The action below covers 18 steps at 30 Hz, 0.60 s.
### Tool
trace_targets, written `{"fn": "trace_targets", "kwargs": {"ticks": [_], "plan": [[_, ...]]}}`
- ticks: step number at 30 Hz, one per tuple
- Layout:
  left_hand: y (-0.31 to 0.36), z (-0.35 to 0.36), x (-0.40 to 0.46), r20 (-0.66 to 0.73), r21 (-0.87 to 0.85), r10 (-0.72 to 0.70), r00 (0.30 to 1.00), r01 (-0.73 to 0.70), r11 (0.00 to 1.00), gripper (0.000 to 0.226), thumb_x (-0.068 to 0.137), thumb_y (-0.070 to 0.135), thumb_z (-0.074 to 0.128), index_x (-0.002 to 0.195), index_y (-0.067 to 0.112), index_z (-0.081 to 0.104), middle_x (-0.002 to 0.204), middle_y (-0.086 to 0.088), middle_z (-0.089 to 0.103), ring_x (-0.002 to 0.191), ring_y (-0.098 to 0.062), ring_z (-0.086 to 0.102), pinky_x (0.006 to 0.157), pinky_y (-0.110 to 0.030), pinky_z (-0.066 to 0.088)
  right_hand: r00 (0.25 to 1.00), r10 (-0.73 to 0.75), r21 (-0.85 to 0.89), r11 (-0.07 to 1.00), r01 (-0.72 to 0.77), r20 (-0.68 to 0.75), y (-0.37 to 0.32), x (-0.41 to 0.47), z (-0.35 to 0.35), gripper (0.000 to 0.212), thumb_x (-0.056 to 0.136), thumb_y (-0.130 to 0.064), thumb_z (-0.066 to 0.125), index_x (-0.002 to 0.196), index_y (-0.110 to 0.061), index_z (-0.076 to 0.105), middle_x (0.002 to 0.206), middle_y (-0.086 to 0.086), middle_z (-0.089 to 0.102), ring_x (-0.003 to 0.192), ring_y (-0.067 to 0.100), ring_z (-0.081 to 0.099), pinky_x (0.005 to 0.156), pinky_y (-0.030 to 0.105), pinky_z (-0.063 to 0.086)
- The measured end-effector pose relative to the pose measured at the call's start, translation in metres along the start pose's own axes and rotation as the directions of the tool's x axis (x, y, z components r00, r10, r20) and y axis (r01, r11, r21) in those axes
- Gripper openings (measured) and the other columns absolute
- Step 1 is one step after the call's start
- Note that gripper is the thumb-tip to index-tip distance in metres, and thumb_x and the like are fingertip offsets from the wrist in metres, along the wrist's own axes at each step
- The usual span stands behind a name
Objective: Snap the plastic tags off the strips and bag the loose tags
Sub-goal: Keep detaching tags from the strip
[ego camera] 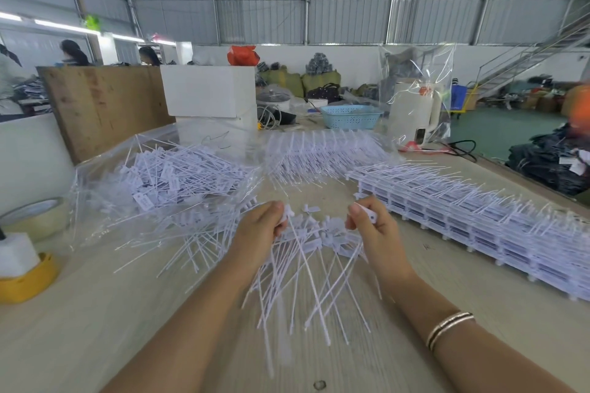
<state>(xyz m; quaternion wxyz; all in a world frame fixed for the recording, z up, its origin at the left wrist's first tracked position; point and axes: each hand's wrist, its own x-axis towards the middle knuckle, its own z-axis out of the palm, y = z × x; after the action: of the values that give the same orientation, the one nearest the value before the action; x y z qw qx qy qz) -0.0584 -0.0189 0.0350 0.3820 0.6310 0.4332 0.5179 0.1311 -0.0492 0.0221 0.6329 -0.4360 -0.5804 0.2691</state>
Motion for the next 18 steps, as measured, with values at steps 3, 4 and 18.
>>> {"fn": "trace_targets", "kwargs": {"ticks": [3, 4, 18], "plan": [[0.002, 0.003, -0.004, 0.061, 0.019, 0.098, 0.993, -0.099, 0.995, 0.038, 0.091, 0.024, 0.042, 0.053, 0.027, 0.041, 0.058, -0.002, 0.042, 0.054, -0.013, 0.040, 0.059, -0.026, 0.031, 0.996, 0.092, -0.220, 0.971, -0.091, -0.008, 0.010, 0.004, 0.002, 0.023, 0.095, -0.044, 0.042, 0.078, -0.031, 0.049, 0.074, -0.007, 0.061, 0.084, 0.013, 0.056, 0.084, 0.032, 0.036], [0.003, 0.004, -0.005, 0.085, 0.074, 0.126, 0.988, -0.133, 0.988, 0.032, 0.087, 0.023, 0.040, 0.055, 0.028, 0.043, 0.058, -0.003, 0.041, 0.056, -0.016, 0.038, 0.059, -0.028, 0.031, 0.994, 0.109, -0.315, 0.943, -0.112, -0.025, 0.013, 0.007, 0.003, 0.023, 0.096, -0.046, 0.037, 0.081, -0.033, 0.048, 0.078, 0.000, 0.062, 0.092, 0.018, 0.056, 0.089, 0.032, 0.027], [-0.005, 0.016, -0.013, 0.259, 0.372, 0.287, 0.922, -0.369, 0.852, 0.023, 0.089, 0.016, 0.048, 0.093, 0.036, 0.041, 0.075, 0.027, 0.052, 0.052, -0.005, 0.043, 0.050, -0.020, 0.035, 0.980, -0.036, -0.484, 0.865, 0.129, 0.197, 0.001, -0.004, 0.023, 0.017, 0.090, -0.034, 0.061, 0.073, -0.034, 0.058, 0.083, -0.012, 0.065, 0.086, 0.005, 0.057, 0.090, 0.032, 0.024]]}}
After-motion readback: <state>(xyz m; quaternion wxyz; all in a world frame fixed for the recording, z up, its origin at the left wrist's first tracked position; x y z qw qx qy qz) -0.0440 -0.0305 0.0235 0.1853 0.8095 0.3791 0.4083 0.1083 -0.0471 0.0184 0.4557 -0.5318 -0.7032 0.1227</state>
